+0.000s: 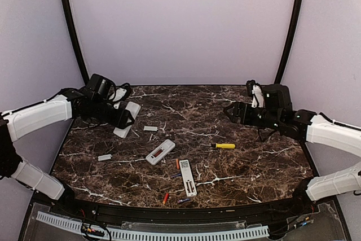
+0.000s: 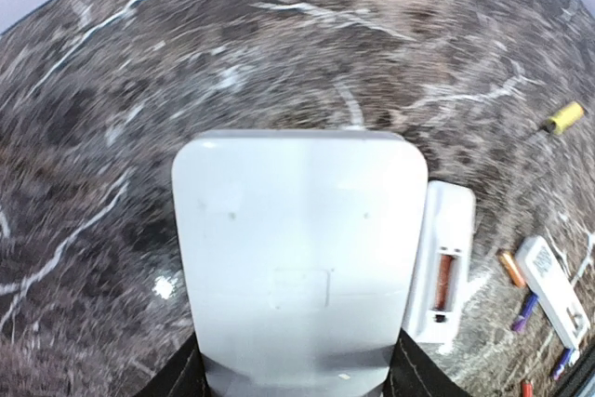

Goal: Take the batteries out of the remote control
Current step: Pick up the remote control from the center of the board, then pass from the left arm to the right

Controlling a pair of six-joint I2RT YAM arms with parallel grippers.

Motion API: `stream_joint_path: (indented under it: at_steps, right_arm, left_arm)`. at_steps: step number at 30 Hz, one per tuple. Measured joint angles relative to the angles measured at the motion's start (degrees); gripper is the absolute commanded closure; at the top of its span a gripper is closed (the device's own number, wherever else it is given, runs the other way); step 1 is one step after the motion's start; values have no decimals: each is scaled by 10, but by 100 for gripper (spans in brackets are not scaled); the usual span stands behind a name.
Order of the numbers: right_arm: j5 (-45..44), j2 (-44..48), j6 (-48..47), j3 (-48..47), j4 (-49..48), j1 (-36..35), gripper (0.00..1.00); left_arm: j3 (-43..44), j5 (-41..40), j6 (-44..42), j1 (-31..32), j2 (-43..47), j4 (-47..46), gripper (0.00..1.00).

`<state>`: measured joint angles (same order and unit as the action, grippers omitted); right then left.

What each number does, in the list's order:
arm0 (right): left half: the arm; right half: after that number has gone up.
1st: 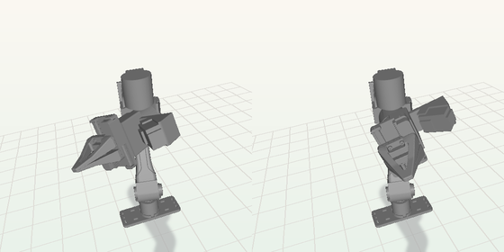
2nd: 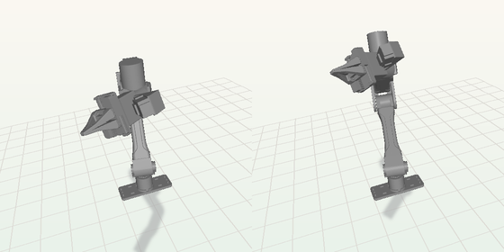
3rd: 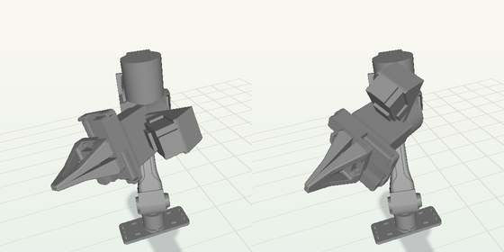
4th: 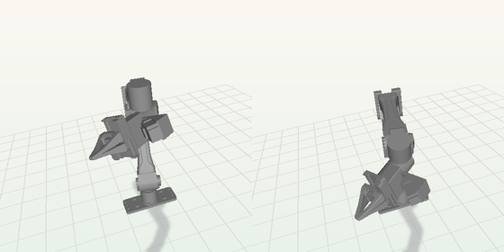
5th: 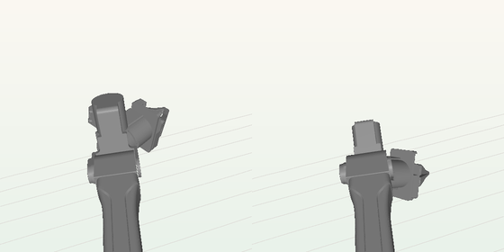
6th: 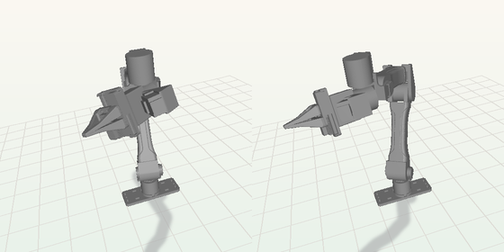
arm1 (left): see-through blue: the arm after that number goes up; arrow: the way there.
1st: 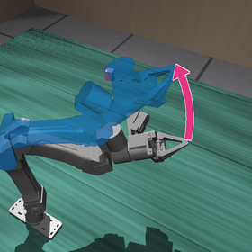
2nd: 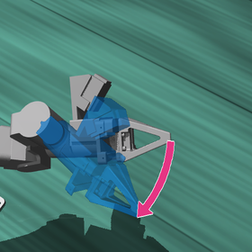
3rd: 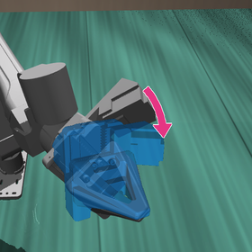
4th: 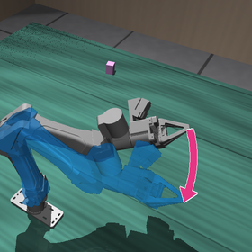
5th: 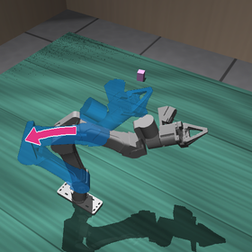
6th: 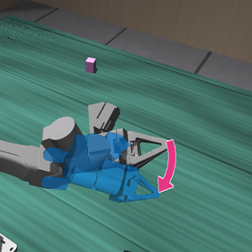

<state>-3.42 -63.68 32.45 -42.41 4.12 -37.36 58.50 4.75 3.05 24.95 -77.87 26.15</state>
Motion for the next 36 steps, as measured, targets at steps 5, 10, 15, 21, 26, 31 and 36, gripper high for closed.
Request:
stream_joint_path:
  at_steps: [5,10,15,21,26,31,36]
  right_arm:
    - [96,-44,-11,-67,6,-3,17]
    - [177,-95,-10,-103,7,-31,21]
    - [244,-165,3,-148,1,-87,27]
    - [298,-206,42,-159,-36,-111,37]
    - [311,-226,62,-169,-58,-117,49]
    - [308,-244,78,-168,-73,-123,53]
    - [313,-263,96,-166,-83,-123,56]
  left_arm:
    - [39,35,-75,109,-17,-20,68]
    - [58,65,-129,189,-43,-43,68]
    - [58,75,-153,232,-49,-46,68]
    - [58,59,-170,267,-50,-47,69]
    - [58,44,-177,294,-61,-46,69]
    - [58,41,-176,300,-78,-46,70]
    - [59,30,-174,300,-86,-46,70]
